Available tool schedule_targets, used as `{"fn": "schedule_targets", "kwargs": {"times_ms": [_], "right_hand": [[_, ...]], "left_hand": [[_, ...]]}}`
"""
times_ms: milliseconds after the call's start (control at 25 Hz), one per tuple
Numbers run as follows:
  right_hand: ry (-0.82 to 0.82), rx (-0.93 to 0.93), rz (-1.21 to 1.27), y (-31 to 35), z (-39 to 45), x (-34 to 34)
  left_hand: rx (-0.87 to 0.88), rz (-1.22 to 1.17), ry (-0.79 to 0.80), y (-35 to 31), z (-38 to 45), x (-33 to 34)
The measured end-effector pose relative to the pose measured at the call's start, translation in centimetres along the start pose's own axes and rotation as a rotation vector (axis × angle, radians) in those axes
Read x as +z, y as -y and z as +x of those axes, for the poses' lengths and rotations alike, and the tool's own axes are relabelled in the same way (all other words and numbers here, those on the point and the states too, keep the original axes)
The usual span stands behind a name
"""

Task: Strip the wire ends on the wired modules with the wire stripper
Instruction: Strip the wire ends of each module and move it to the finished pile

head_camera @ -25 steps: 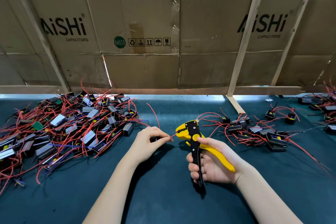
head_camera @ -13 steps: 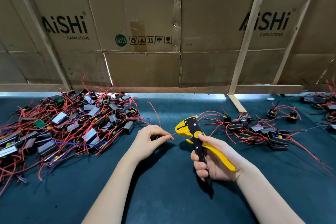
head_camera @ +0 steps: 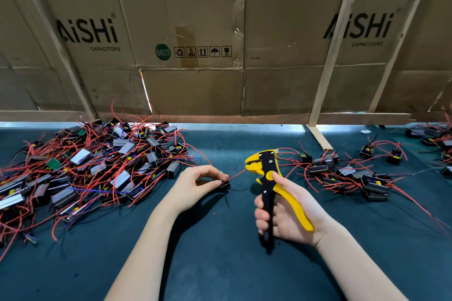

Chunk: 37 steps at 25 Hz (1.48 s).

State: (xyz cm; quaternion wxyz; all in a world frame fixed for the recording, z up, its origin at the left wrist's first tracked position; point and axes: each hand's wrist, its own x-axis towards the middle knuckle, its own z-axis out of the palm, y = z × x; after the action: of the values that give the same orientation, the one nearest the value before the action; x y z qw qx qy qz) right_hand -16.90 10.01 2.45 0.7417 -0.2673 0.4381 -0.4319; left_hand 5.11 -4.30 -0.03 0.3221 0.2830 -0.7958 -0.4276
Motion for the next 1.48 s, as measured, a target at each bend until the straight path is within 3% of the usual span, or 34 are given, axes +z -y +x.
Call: {"fn": "schedule_targets", "kwargs": {"times_ms": [240,520,680,1000,1160,1480], "right_hand": [[-0.131,-0.102,0.179,-0.2,0.3,0.3],[0.104,-0.04,-0.148,-0.2,-0.2,0.3],[0.091,-0.024,-0.14,0.0,-0.4,0.4],[0.092,-0.03,-0.179,-0.1,-0.4,0.7],[0.115,-0.026,-0.204,0.0,-0.2,0.5],[0.139,0.036,-0.151,0.2,-0.1,0.1]], "left_hand": [[-0.032,0.056,-0.033,0.0,0.1,0.4],[0.006,0.17,-0.135,-0.8,0.1,1.6],[0.031,0.194,0.014,-0.8,0.1,1.3],[0.05,0.243,-0.125,-1.2,0.2,2.0],[0.089,0.492,-0.099,-1.8,0.5,2.8],[0.1,0.586,-0.038,-1.9,0.5,3.0]]}}
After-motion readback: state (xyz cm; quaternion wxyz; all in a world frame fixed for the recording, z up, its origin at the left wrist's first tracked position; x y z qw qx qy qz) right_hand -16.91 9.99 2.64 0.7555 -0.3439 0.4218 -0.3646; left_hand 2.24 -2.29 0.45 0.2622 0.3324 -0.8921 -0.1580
